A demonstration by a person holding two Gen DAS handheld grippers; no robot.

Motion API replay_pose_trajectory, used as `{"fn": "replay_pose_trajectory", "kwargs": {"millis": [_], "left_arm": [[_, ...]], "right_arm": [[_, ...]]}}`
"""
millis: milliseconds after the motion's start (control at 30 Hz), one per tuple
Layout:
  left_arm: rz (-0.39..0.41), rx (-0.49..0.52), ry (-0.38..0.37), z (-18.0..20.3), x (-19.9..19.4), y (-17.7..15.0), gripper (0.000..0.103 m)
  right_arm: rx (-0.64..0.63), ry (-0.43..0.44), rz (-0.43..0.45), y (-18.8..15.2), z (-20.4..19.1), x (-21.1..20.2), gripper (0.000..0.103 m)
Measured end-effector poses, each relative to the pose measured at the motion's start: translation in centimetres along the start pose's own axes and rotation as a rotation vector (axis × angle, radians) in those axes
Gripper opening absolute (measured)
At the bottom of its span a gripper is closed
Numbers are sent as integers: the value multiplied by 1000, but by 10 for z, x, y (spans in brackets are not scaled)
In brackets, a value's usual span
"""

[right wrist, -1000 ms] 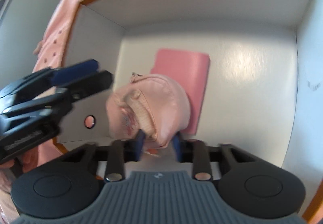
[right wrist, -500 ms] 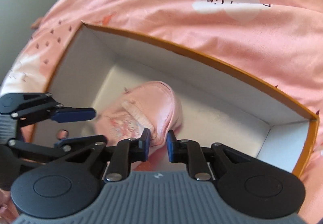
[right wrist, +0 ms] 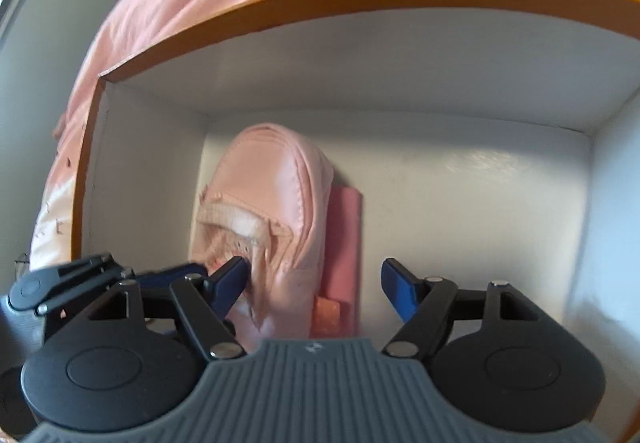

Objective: Organize objects
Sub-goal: 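Push the backpack upright against the box wall with the right gripper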

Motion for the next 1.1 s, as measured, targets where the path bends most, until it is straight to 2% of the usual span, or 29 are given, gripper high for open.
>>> {"fn": "replay_pose_trajectory", "kwargs": {"millis": [33,133,200,267,367,500,600,700,800,1000,1100], "left_arm": [[6,7,-4,1,-4,-1,43],[49,13,-27,2,-28,1,44],[49,0,-68,3,-42,-3,44],[58,20,-70,5,-56,-8,44],[133,26,-35,5,-82,-10,45],[250,-55,-38,-7,-112,-3,51],[288,-86,4,-16,-117,-1,51],[302,-142,25,-25,-113,-4,51],[304,-173,48,-29,-112,-15,51],[321,-238,37,-34,-109,-29,50],[328,-250,28,-32,-108,-32,50]], "right_arm": [[3,20,-5,0,-2,1,65],[-63,16,-12,-2,-14,4,60],[-98,32,-28,-5,-24,5,55],[-114,61,-56,-9,-33,8,53],[-134,62,-79,-14,-43,14,52],[-91,75,-108,-20,-52,19,52],[-74,67,-104,-21,-57,18,53],[15,113,-150,-25,-54,22,60],[34,129,-158,-28,-55,23,65],[-13,67,-103,-30,-58,5,67],[-28,42,-90,-35,-61,0,62]]}}
Point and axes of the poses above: each gripper's, at about its wrist camera, not at the fingertips, and x roughly the way its jaws point, z to its right, y to its top, the point moved 6 cm from there along x, roughly the way its jaws point, and after that the axes turned 14 degrees about -y, right-handed, at the moved point
